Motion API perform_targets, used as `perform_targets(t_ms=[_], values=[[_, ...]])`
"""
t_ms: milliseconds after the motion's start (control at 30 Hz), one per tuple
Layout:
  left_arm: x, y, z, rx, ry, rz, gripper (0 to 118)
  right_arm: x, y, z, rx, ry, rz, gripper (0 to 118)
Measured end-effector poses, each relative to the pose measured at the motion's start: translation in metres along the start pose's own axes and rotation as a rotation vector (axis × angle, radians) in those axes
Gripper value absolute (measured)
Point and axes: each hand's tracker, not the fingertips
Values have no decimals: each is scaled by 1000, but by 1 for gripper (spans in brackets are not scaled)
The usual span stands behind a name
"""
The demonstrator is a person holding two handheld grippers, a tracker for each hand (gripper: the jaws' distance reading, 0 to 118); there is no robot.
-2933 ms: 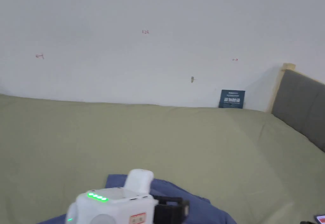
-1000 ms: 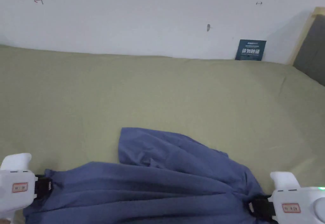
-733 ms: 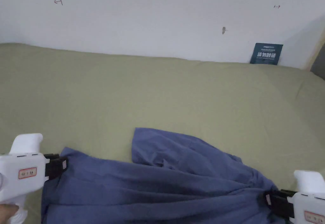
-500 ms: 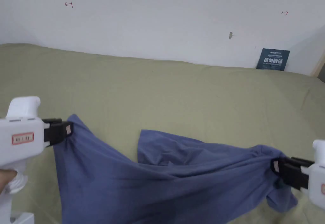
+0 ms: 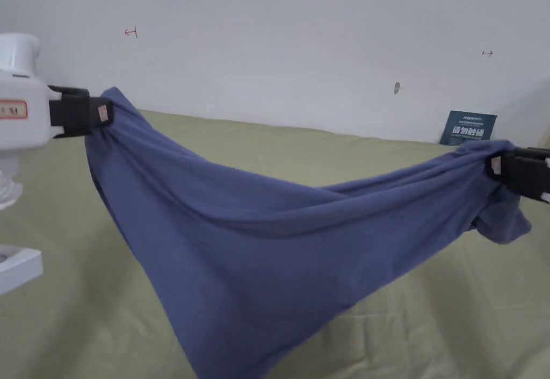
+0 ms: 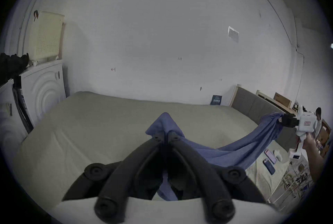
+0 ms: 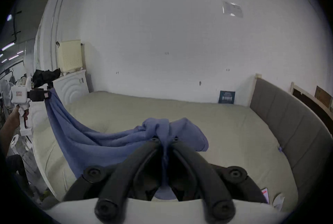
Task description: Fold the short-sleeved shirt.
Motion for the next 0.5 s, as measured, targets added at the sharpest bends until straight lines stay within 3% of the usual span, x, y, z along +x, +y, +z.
perform_targets(t_ms=[233, 500], values=[[-18, 49, -32, 49, 25, -25, 3, 14, 41, -35, 36, -17, 46, 4], [-24, 72, -65, 83, 59, -50, 3, 40, 59, -71, 65, -29, -60, 4]])
